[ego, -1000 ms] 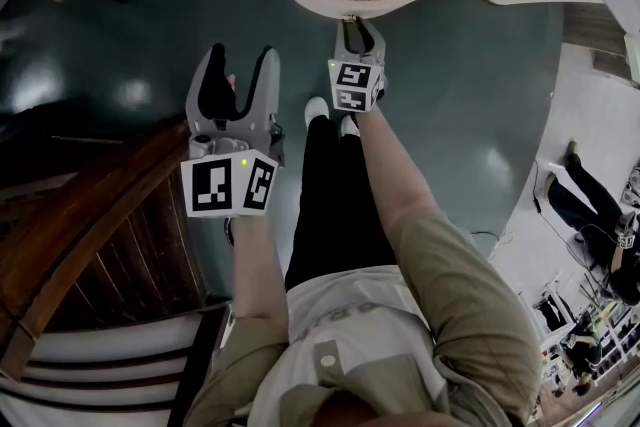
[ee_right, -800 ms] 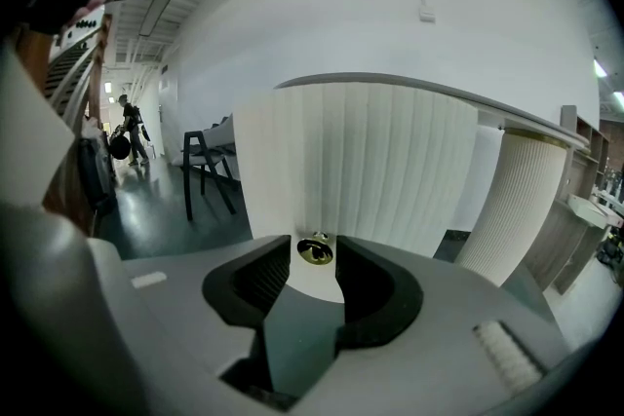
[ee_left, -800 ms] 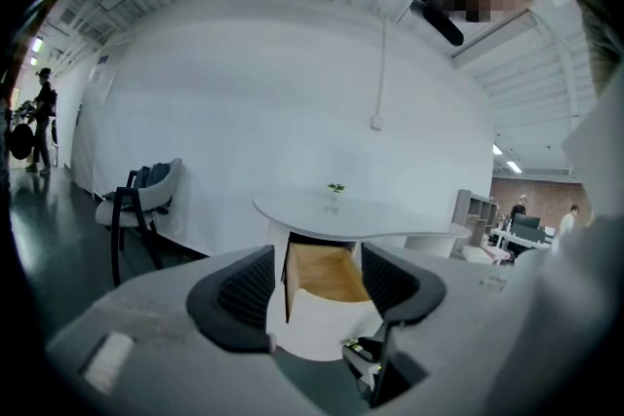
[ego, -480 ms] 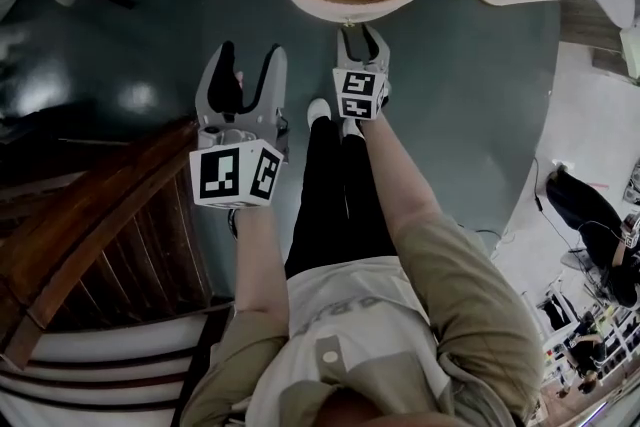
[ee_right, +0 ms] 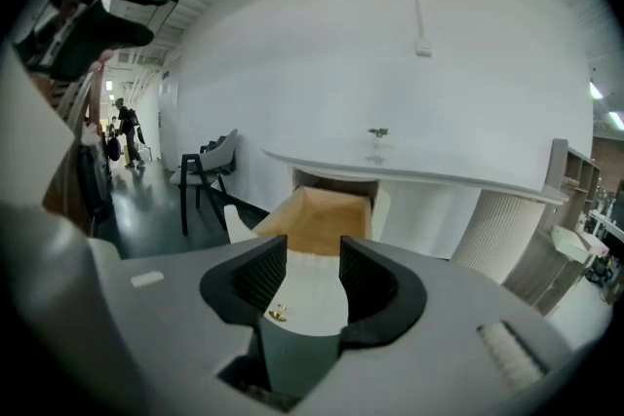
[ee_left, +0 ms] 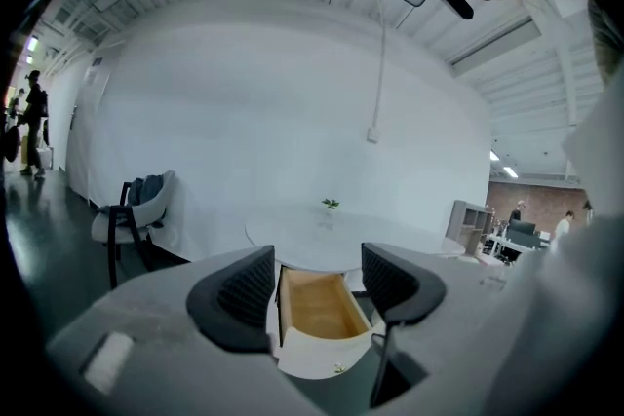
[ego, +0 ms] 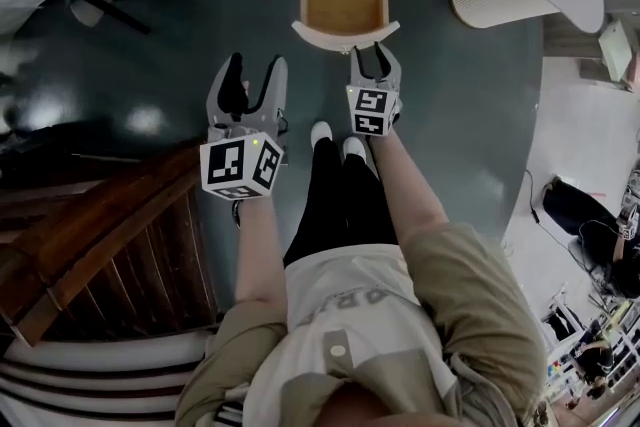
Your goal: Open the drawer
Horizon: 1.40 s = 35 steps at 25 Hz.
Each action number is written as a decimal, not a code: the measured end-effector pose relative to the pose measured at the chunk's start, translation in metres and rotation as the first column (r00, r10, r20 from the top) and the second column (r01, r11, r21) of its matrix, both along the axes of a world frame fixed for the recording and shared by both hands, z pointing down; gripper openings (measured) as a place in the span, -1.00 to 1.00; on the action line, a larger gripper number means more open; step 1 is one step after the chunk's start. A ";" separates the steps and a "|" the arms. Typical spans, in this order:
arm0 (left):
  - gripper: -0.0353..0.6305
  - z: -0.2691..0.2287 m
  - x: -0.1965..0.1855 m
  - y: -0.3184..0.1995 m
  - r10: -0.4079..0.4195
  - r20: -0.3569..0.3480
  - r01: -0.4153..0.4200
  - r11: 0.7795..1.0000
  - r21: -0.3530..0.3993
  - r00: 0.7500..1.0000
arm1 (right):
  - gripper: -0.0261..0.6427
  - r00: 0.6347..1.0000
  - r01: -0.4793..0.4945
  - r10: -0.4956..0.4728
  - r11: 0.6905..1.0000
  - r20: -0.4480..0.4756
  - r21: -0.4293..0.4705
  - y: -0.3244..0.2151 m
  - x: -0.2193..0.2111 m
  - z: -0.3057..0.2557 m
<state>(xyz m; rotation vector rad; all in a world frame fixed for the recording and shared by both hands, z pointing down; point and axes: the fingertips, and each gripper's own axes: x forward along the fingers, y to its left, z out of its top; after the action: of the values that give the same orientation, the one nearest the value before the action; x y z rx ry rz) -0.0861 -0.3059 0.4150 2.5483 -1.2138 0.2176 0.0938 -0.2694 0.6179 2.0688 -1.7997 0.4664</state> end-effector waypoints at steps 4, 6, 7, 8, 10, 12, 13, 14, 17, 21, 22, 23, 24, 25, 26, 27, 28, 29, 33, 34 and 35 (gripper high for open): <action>-0.05 -0.032 0.000 -0.009 -0.006 -0.010 0.006 1.000 0.020 1.000 | -0.40 0.999 -0.031 0.032 0.996 -0.006 0.079 -0.003 0.022 -0.064; -0.05 -0.045 -0.001 -0.013 -0.007 -0.016 0.007 1.000 0.025 1.000 | -0.40 0.999 -0.043 0.045 0.990 -0.016 0.134 -0.004 0.032 -0.102; -0.05 -0.051 -0.002 -0.017 -0.008 -0.020 0.009 1.000 0.028 1.000 | -0.40 0.998 -0.044 0.049 0.986 -0.026 0.162 -0.004 0.036 -0.121; -0.05 -0.057 -0.004 -0.020 -0.011 -0.026 0.012 0.999 0.033 1.000 | -0.40 0.998 -0.044 0.052 0.981 -0.036 0.190 -0.005 0.040 -0.139; -0.05 -0.068 -0.005 -0.026 -0.015 -0.037 0.017 0.999 0.045 0.999 | -0.41 0.997 -0.042 0.055 0.970 -0.050 0.238 -0.005 0.048 -0.171; -0.05 -0.079 -0.005 -0.031 -0.015 -0.043 0.017 0.998 0.061 0.999 | -0.41 0.997 -0.034 0.050 0.959 -0.051 0.282 -0.003 0.055 -0.201; -0.05 -0.085 -0.004 -0.033 -0.012 -0.044 0.015 0.997 0.072 0.999 | -0.41 0.998 -0.027 0.044 0.953 -0.050 0.301 -0.002 0.058 -0.215; -0.05 -0.091 -0.002 -0.035 -0.008 -0.044 0.012 0.996 0.084 0.999 | -0.41 0.998 -0.018 0.037 0.948 -0.055 0.317 -0.001 0.061 -0.229; -0.05 -0.108 0.003 -0.039 0.003 -0.043 0.002 0.993 0.116 0.999 | -0.41 0.995 0.002 0.032 0.938 -0.093 0.346 0.000 0.071 -0.265; -0.05 -0.129 0.007 -0.042 0.002 -0.053 0.006 0.988 0.153 0.999 | -0.47 0.993 0.003 0.043 0.924 -0.111 0.383 0.006 0.081 -0.306; -0.05 -0.135 0.007 -0.043 0.003 -0.053 0.006 0.986 0.166 0.999 | -0.52 0.993 0.002 0.045 0.919 -0.109 0.394 0.007 0.082 -0.315; -0.08 -0.140 0.008 -0.043 0.005 -0.050 0.004 0.984 0.180 0.999 | -0.56 0.993 0.001 0.046 0.915 -0.106 0.404 0.008 0.082 -0.324; -0.12 -0.146 0.008 -0.043 0.005 -0.046 0.004 0.981 0.196 0.999 | -0.59 0.994 0.001 0.046 0.910 -0.103 0.414 0.009 0.081 -0.332; -0.18 -0.151 0.009 -0.044 0.003 -0.043 0.006 0.977 0.213 0.999 | -0.65 0.994 0.000 0.046 0.906 -0.098 0.423 0.009 0.081 -0.340; -0.27 -0.156 0.009 -0.044 -0.001 -0.042 0.010 0.973 0.231 0.999 | -0.71 0.995 -0.002 0.046 0.900 -0.090 0.435 0.010 0.082 -0.348; -0.36 -0.161 0.009 -0.043 -0.006 -0.044 0.016 0.968 0.251 0.999 | -0.77 0.996 -0.007 0.047 0.893 -0.078 0.450 0.010 0.082 -0.355; -0.44 -0.165 0.009 -0.042 -0.011 -0.046 0.023 0.962 0.271 0.999 | -0.86 0.997 -0.013 0.049 0.884 -0.064 0.467 0.011 0.082 -0.361; -0.55 -0.169 0.009 -0.041 -0.018 -0.047 0.031 0.956 0.292 0.999 | -0.91 0.997 -0.018 0.050 0.876 -0.052 0.482 0.012 0.083 -0.366; -0.88 -0.177 0.009 -0.039 -0.036 -0.056 0.053 0.941 0.334 0.998 | -0.91 0.998 -0.021 0.045 0.865 -0.037 0.502 0.012 0.083 -0.376; -0.88 -0.178 0.009 -0.039 -0.037 -0.056 0.053 0.941 0.333 0.998 | -0.91 0.998 -0.020 0.044 0.865 -0.036 0.502 0.012 0.084 -0.377; -0.88 -0.178 0.009 -0.039 -0.036 -0.055 0.052 0.941 0.333 0.998 | -0.91 0.998 -0.018 0.042 0.865 -0.037 0.502 0.011 0.084 -0.378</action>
<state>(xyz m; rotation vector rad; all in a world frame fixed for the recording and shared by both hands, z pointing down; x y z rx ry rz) -0.0768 -0.3447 0.2372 2.7865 -1.3903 -0.0680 0.1778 -0.2581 0.2396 2.4163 -2.0221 -0.0639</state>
